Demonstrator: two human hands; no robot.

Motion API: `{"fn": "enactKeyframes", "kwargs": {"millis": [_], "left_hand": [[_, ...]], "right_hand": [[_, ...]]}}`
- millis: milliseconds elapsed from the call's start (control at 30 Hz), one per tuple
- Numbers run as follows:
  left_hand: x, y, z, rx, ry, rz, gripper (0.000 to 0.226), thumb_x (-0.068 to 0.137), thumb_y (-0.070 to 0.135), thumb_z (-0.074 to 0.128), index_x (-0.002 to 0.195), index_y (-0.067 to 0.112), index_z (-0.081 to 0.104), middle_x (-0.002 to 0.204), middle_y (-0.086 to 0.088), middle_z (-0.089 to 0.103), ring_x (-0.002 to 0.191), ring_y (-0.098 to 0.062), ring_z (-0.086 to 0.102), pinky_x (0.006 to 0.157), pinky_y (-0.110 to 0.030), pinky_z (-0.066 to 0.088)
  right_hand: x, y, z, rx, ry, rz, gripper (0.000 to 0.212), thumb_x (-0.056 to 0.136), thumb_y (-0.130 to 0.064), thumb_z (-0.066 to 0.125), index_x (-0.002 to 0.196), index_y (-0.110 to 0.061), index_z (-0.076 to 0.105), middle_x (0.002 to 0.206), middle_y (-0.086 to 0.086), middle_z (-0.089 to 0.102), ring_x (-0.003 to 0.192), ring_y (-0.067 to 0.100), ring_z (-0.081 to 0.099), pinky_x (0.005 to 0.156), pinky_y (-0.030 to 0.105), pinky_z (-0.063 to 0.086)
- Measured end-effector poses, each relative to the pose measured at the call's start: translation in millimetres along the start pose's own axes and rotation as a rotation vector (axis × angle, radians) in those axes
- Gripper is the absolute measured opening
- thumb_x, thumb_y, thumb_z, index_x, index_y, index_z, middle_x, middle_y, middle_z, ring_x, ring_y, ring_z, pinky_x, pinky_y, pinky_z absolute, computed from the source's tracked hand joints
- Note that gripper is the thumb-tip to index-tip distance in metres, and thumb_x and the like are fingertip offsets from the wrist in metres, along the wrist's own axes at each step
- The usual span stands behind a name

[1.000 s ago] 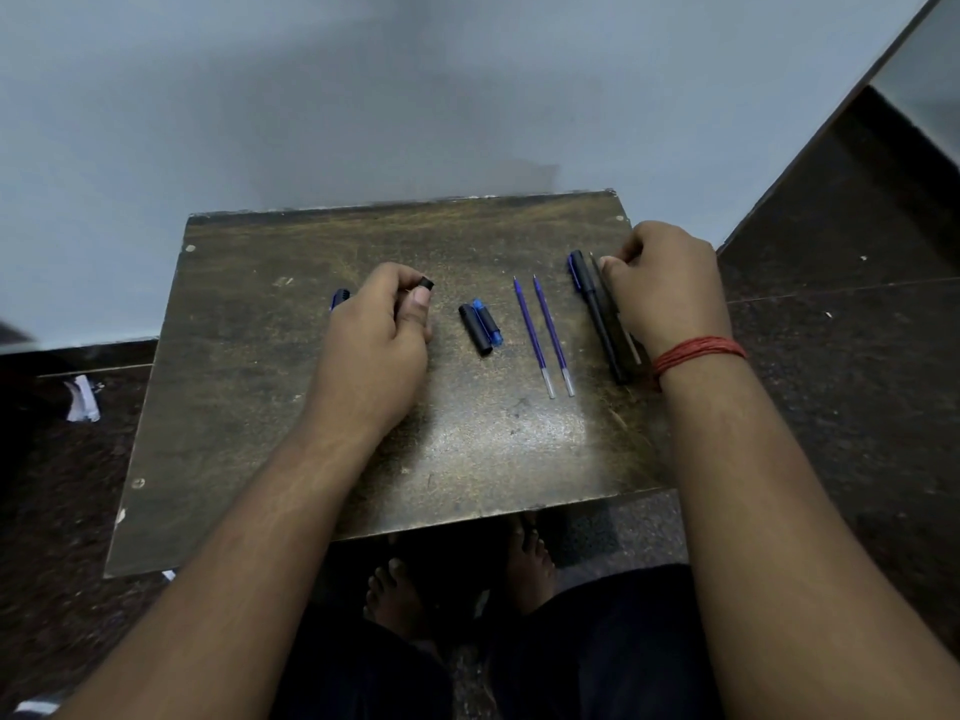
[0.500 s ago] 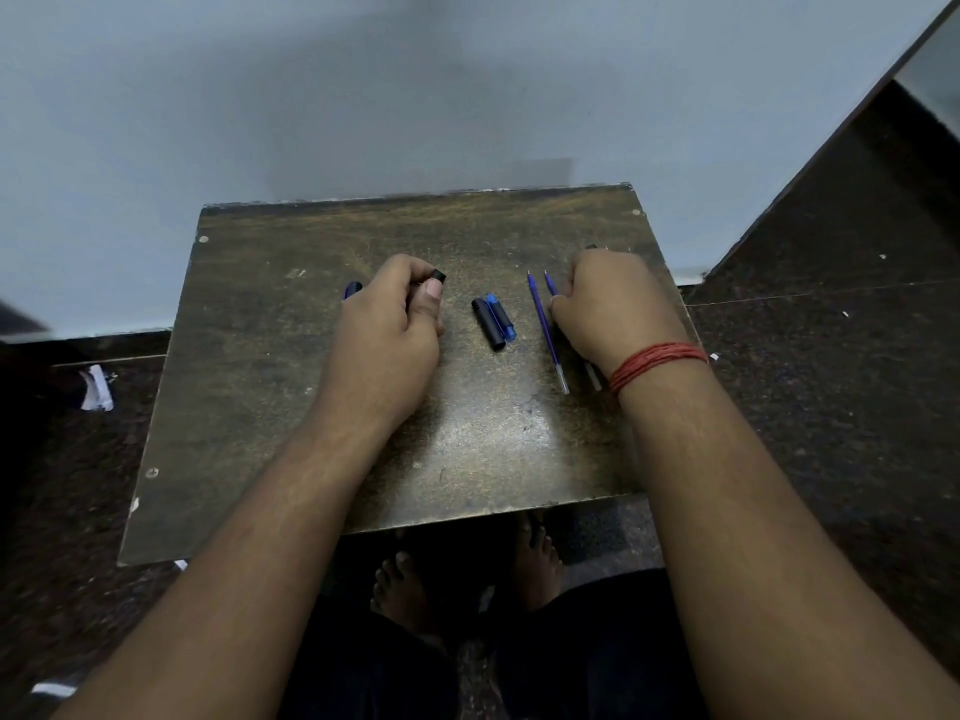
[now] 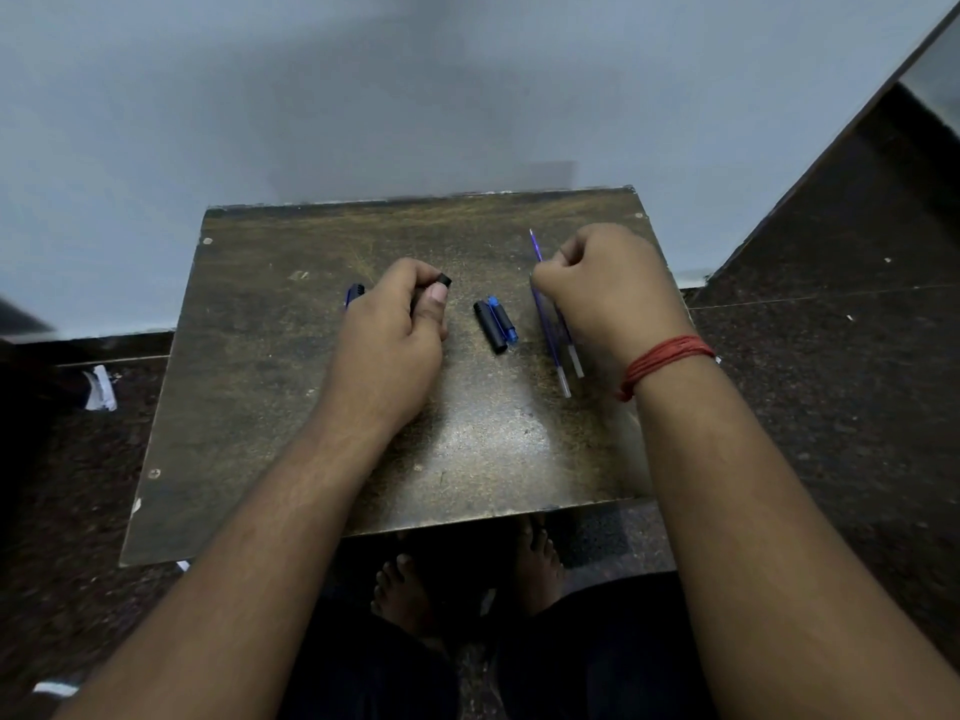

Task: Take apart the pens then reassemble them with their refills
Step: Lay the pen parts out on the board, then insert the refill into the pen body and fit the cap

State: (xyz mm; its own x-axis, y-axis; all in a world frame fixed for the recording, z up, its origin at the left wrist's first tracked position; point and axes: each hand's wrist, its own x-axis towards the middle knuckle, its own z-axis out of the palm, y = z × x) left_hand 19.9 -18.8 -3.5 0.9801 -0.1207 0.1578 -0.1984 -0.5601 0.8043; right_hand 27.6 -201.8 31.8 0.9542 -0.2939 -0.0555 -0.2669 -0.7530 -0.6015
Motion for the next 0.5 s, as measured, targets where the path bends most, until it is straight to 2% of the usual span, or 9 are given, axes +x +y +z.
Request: {"fn": "enactKeyframes", "kwargs": {"millis": [100, 167, 233, 367, 500], "left_hand": [[0, -1, 0, -0.001, -0.014, -0.008, 0.011, 0.102, 0.025, 0.049, 0.104, 0.022, 0.06, 0.078, 0.008, 0.065, 0.068, 0.006, 0.056, 0.058, -0.005, 0.038], [0, -1, 0, -0.01, -0.025, -0.014, 0.009, 0.102, 0.026, 0.05, 0.103, 0.023, 0.059, 0.079, 0.009, 0.065, 0.069, 0.009, 0.057, 0.058, -0.004, 0.038], [0, 0, 1, -0.018, -0.032, -0.017, 0.008, 0.102, 0.026, 0.05, 0.102, 0.025, 0.058, 0.08, 0.01, 0.065, 0.07, 0.01, 0.057, 0.058, -0.004, 0.037], [-1, 1, 1, -0.021, -0.022, 0.008, 0.009, 0.101, 0.024, 0.051, 0.1, 0.021, 0.059, 0.08, 0.005, 0.066, 0.075, -0.005, 0.06, 0.06, -0.012, 0.04], [-2, 3, -1, -0.039, -0.038, -0.004, 0.009, 0.101, 0.02, 0.051, 0.104, 0.019, 0.059, 0.083, 0.008, 0.066, 0.082, -0.003, 0.061, 0.067, -0.016, 0.043]], "right_hand": [[0, -4, -3, 0.417, -0.027, -0.003, 0.008, 0.084, -0.01, 0.063, 0.077, -0.01, 0.059, 0.073, 0.011, 0.071, 0.049, 0.012, 0.055, 0.049, 0.03, 0.046], [0, -6, -3, 0.719, -0.048, -0.002, 0.015, 0.089, -0.001, 0.063, 0.082, -0.012, 0.054, 0.073, 0.012, 0.069, 0.045, 0.011, 0.054, 0.043, 0.025, 0.043], [0, -9, -2, 0.947, -0.014, 0.011, 0.016, 0.091, 0.002, 0.065, 0.088, -0.01, 0.053, 0.073, 0.011, 0.066, 0.048, 0.011, 0.057, 0.043, 0.023, 0.044], [4, -8, 8, 1.176, 0.128, 0.06, 0.012, 0.092, 0.002, 0.064, 0.093, -0.006, 0.056, 0.07, 0.007, 0.064, 0.055, 0.013, 0.065, 0.052, 0.023, 0.052], [6, -4, 11, 1.259, 0.17, 0.083, 0.009, 0.094, 0.002, 0.063, 0.097, -0.003, 0.056, 0.072, 0.008, 0.064, 0.058, 0.014, 0.067, 0.056, 0.024, 0.055]]}}
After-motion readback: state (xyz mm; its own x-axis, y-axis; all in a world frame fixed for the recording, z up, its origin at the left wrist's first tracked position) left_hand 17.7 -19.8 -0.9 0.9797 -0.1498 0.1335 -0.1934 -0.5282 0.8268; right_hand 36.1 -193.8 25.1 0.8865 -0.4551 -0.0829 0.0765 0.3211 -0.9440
